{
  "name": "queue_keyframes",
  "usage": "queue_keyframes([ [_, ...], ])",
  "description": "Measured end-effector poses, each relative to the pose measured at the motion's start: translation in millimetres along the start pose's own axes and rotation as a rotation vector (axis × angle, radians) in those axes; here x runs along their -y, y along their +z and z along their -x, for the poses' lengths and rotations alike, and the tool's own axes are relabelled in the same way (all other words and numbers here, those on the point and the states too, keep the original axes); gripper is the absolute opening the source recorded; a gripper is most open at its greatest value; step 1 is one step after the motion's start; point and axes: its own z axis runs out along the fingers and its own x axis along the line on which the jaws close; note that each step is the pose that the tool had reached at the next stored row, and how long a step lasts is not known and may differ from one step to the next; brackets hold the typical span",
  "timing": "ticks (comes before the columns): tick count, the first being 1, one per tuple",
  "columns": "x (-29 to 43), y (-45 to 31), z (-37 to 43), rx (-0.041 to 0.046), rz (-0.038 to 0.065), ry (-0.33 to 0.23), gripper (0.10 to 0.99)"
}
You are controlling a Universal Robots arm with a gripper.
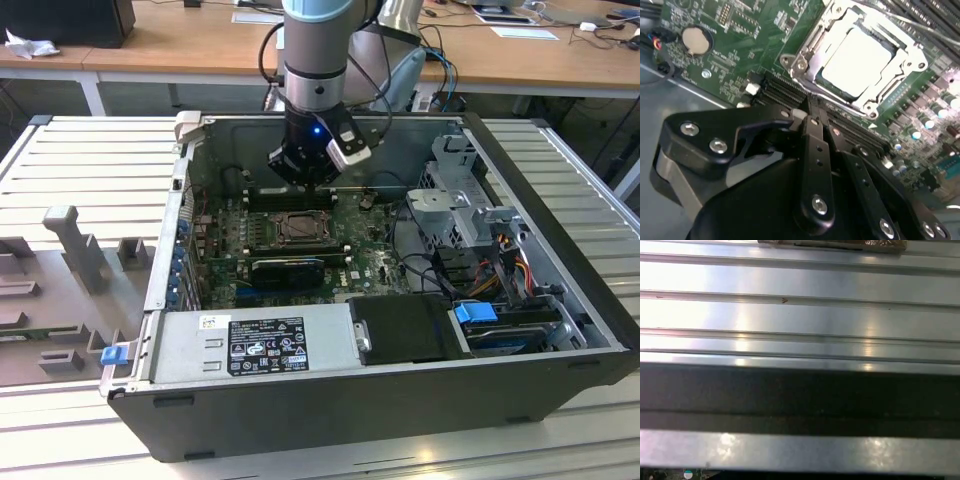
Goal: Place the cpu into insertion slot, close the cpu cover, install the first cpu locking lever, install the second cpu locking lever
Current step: 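Install the first cpu locking lever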
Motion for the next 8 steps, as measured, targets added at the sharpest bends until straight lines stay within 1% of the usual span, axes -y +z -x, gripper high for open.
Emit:
queue_keyframes([
  [8,4.3,-0.2,-0.1,-0.0001,0.000,0.000,0.106],
])
